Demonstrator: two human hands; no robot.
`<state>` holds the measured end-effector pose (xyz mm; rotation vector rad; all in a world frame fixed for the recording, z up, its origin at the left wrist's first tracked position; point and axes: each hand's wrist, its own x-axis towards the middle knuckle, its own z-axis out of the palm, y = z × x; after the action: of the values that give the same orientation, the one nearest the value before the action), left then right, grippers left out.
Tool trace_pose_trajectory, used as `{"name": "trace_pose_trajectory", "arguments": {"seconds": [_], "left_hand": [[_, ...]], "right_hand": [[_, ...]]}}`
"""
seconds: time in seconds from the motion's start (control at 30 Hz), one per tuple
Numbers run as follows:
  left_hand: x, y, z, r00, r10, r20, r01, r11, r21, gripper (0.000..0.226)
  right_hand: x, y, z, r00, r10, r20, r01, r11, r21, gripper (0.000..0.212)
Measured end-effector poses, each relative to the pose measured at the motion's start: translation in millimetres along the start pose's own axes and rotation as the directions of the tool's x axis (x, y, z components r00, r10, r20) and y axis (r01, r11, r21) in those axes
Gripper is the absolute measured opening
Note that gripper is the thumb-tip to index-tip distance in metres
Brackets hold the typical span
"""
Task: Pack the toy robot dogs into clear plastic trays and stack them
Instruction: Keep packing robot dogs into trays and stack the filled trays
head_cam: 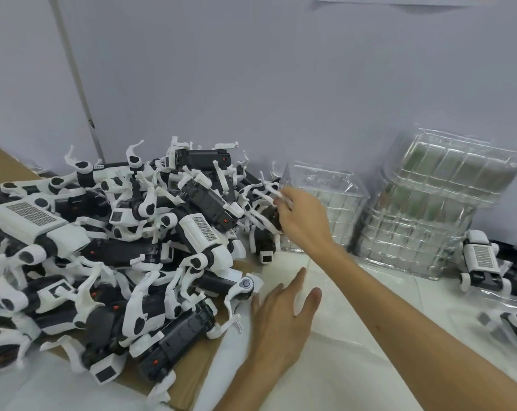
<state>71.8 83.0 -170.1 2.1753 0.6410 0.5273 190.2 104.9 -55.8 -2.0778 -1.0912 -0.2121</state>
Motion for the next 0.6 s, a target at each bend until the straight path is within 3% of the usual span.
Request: {"name": "trace_pose_trajectory", "arguments": {"seconds": [0.13,0.27,0.33,0.43,0.6], "left_hand": [[-7,9,-7,1.0,0.002,0.012,0.003,0.906,-0.422,0.048],[-7,5,-17,0.996,-0.085,0.029,0.078,0.663,-0.744,0.046],[-5,0,-21,0.988,-0.096,0.123,0.154,0.467,-0.87,0.051],[-4,-2,-19,0.955,-0.09,0.281,0.295,0.267,-0.917,0.069],[-6,4,-21,0.896,-0.148,0.418,0.44,0.179,-0.88,0.076]], "right_hand": [[-24,3,-34,0.987,0.152,0.06,-0.163,0.911,0.378,0.019],[-64,24,-71,0.991,0.128,-0.028,-0.098,0.865,0.492,0.009],[-86,35,-85,0.993,0.092,-0.073,-0.046,0.875,0.481,0.021],[-106,53,-101,0.995,0.085,-0.052,-0.049,0.87,0.491,0.038],[-116,72,-126,0.994,0.102,-0.04,-0.073,0.889,0.451,0.035]]}}
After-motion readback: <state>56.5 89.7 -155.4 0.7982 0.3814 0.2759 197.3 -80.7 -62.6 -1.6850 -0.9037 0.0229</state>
